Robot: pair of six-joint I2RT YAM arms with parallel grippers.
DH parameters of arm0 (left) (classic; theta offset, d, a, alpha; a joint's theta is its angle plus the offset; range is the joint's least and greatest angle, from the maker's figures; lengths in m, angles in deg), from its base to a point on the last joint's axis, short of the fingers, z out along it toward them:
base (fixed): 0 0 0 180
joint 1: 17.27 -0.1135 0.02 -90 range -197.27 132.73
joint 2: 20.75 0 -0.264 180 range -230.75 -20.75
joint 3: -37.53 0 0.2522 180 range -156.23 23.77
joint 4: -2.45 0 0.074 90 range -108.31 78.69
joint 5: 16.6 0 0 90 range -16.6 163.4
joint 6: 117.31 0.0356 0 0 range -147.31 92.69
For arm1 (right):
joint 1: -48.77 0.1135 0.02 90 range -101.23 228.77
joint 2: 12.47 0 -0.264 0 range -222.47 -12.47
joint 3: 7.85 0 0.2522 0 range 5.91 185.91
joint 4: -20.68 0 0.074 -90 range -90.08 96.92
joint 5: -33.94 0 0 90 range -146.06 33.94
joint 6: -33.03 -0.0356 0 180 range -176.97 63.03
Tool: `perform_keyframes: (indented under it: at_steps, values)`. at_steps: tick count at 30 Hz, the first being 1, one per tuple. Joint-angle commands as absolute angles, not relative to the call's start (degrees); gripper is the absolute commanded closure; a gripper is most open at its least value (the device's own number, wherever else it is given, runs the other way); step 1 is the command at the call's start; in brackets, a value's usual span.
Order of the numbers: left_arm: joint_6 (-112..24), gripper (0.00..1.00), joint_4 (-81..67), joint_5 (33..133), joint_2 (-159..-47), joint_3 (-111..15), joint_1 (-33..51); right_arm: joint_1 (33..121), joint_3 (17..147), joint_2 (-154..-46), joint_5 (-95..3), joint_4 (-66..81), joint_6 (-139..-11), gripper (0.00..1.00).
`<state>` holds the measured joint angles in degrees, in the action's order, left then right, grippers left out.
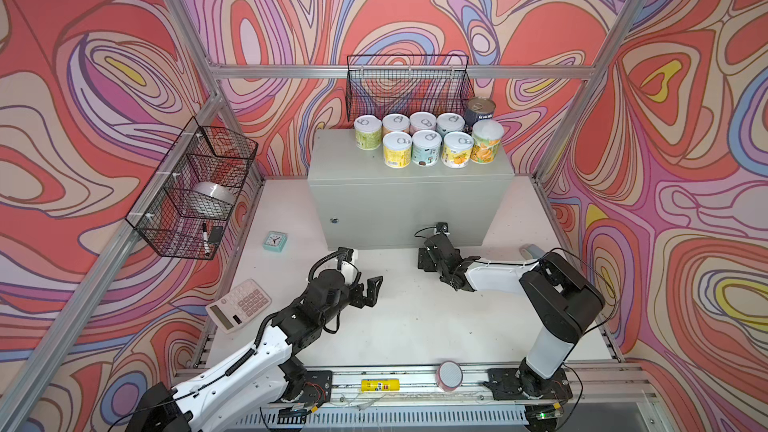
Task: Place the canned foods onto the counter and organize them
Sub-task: 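Lower the right gripper onto the pink can while left gripper hovers nearby, then close the right gripper around the pink can and lift it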
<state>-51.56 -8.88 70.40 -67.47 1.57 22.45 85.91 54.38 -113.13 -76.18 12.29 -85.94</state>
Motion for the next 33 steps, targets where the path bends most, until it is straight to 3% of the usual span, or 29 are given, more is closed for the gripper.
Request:
perform_keyframes:
  at_steps: [1,17,33]
  values:
    - [-51.95,0.00,-6.88,68.92,-68.08,2.45,22.58,85.77,53.74,-113.09,-72.83,16.31,-85.24,0.13]
    - [-52.25,0.00,-5.30,68.35,-69.36,5.11,22.55,94.64,58.73,-110.72,-66.22,5.17,-87.48,0.14]
    - [-53.19,0.00,-5.50,68.74,-69.80,6.53,22.63,96.14,60.75,-104.93,-66.17,-0.61,-88.79,0.02]
